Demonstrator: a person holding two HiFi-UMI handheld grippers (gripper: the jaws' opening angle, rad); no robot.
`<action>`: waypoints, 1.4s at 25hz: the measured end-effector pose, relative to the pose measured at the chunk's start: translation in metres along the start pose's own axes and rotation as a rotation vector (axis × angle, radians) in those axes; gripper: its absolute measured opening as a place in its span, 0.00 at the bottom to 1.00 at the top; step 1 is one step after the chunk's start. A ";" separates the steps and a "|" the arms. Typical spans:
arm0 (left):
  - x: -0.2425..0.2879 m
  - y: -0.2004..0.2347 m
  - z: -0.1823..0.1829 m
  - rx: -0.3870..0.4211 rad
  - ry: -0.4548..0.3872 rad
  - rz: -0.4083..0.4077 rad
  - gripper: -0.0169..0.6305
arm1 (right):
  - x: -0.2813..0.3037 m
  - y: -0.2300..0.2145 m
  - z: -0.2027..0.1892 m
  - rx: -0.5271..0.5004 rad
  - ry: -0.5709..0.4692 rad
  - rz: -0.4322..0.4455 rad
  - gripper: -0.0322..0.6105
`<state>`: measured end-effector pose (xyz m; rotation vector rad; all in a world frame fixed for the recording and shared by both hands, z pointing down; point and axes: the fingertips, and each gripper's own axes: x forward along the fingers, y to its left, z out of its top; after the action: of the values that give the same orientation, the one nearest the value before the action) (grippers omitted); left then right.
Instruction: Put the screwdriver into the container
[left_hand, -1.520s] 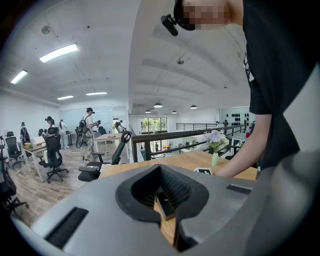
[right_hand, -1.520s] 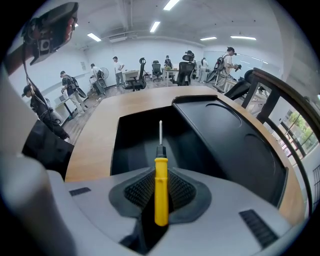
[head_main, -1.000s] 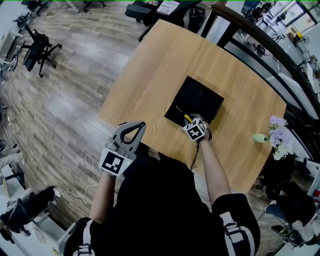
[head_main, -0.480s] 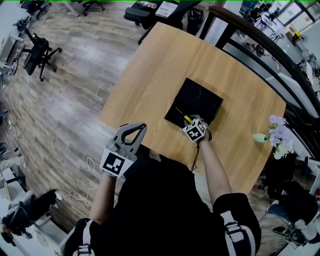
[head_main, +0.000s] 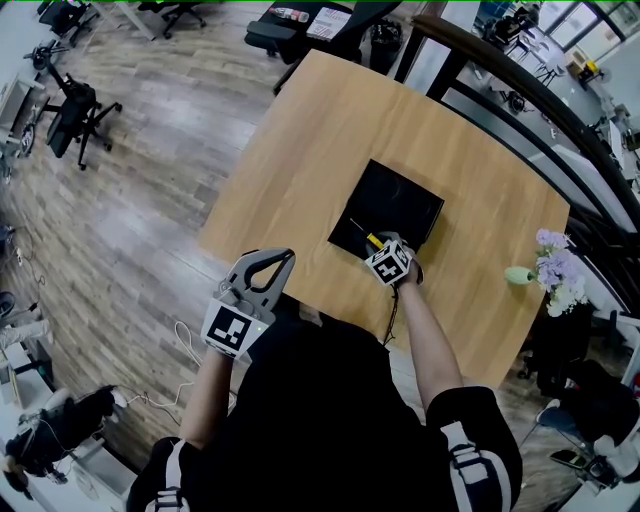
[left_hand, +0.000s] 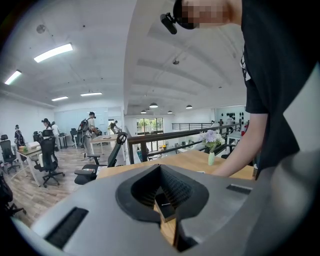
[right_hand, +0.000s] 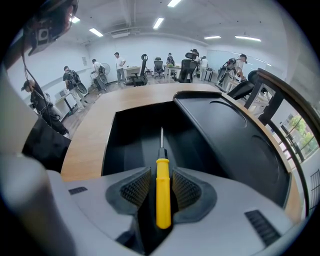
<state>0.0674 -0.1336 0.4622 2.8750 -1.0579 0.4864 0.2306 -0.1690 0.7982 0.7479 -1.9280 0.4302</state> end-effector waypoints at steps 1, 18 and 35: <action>0.000 0.000 0.001 -0.003 -0.002 -0.001 0.06 | -0.002 0.000 0.001 0.001 -0.004 -0.001 0.28; 0.022 -0.008 0.020 0.023 -0.069 -0.120 0.06 | -0.059 -0.011 0.007 0.141 -0.176 -0.061 0.31; 0.046 0.006 0.037 0.058 -0.120 -0.400 0.06 | -0.172 0.012 0.016 0.490 -0.429 -0.351 0.10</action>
<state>0.1069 -0.1718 0.4402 3.0831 -0.4576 0.3262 0.2676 -0.1148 0.6379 1.5760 -2.0397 0.5625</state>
